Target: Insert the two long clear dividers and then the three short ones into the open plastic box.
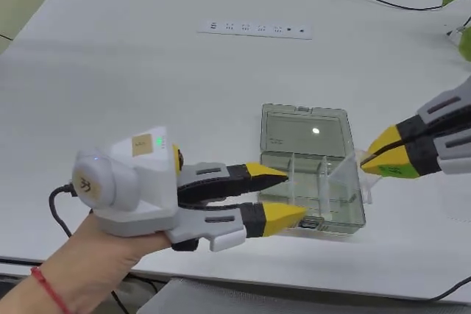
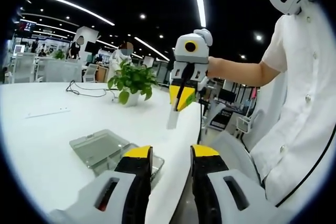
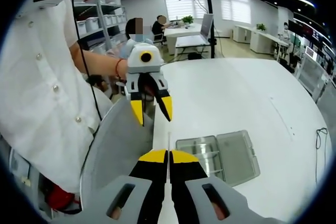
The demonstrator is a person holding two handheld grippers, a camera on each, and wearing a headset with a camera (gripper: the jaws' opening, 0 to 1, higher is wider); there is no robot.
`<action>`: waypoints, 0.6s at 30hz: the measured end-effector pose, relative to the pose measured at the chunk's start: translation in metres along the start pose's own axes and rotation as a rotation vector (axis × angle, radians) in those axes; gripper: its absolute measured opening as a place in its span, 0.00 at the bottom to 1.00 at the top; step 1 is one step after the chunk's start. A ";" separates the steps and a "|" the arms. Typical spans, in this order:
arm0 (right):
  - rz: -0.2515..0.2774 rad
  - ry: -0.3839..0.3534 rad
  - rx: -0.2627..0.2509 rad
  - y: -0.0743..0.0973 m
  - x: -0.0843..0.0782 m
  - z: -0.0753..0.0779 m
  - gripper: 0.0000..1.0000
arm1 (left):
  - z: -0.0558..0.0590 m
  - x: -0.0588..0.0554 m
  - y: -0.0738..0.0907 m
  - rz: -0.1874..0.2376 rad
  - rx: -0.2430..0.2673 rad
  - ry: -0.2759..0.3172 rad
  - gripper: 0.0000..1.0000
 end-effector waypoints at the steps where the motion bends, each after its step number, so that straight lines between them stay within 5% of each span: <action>1: -0.004 -0.001 -0.005 -0.001 0.000 0.001 0.02 | -0.001 -0.001 0.001 -0.004 0.005 0.002 0.28; 18: -0.046 0.004 -0.063 -0.023 -0.020 0.033 0.02 | -0.011 -0.011 0.015 -0.029 0.076 0.026 0.48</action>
Point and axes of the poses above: the centre of the closed fingertips' face, and the gripper's own axes: y roughly backward along the fingers, z roughly to its right, x roughly out of its top, the point moved 9 cm from there along y, roughly backward along the fingers, and after that the axes turned 10 degrees about -x, right-handed, at the moved point
